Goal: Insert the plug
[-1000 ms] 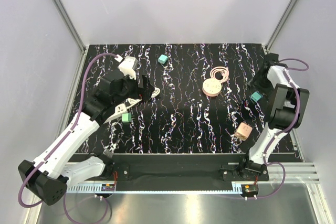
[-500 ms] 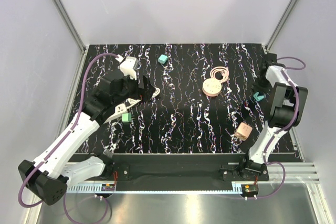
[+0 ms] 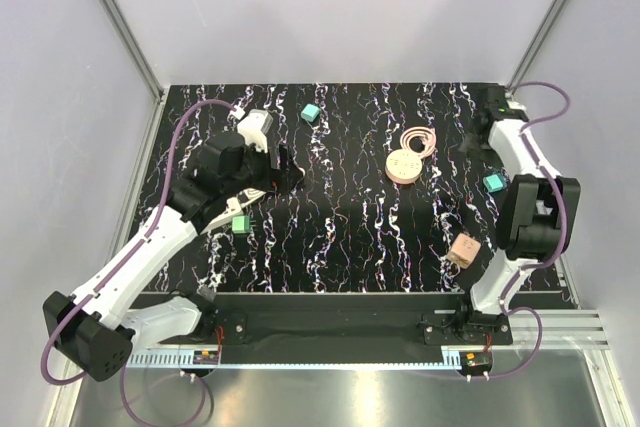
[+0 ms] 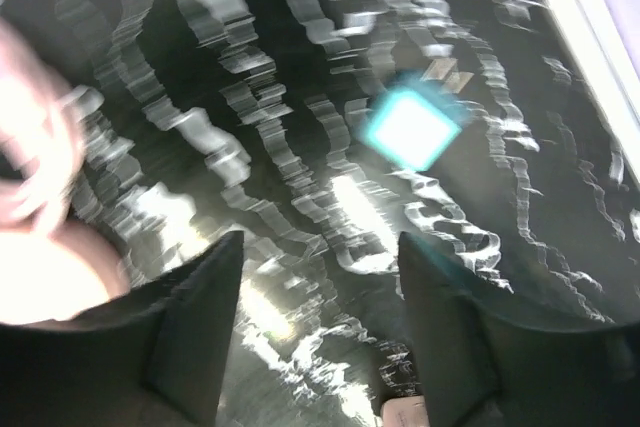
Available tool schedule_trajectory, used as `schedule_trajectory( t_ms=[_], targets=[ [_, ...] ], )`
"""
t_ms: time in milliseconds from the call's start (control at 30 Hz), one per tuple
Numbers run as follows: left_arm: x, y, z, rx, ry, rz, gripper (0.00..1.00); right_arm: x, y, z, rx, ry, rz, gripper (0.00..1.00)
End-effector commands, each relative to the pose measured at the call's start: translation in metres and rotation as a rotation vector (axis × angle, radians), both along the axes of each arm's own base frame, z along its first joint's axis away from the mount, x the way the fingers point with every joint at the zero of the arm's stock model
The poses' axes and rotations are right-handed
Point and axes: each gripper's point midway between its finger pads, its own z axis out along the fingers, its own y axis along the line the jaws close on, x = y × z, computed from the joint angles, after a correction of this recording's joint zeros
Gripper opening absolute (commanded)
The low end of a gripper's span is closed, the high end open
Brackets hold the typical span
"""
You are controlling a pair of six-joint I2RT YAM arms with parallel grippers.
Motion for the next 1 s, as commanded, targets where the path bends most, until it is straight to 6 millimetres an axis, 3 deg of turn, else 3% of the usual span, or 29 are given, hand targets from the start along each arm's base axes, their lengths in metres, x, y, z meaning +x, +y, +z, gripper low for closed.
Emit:
schedule_trajectory(
  t_ms=[0, 267, 600, 967],
  targets=[
    [0.002, -0.004, 0.018, -0.038, -0.043, -0.014, 0.96, -0.013, -0.043, -0.016, 0.015, 0.039, -0.237, 0.72],
    [0.001, -0.004, 0.022, -0.039, -0.054, -0.021, 0.97, -0.005, -0.066, -0.041, 0.095, 0.04, -0.411, 0.73],
    [-0.001, -0.006, 0.023, -0.045, -0.052, -0.033, 0.98, 0.009, -0.07, -0.067, 0.123, 0.065, -0.454, 0.73],
    [-0.001, -0.005, 0.023, -0.044, -0.053, -0.031, 0.98, -0.003, -0.072, -0.095, 0.099, 0.135, -0.459, 0.7]
  ],
)
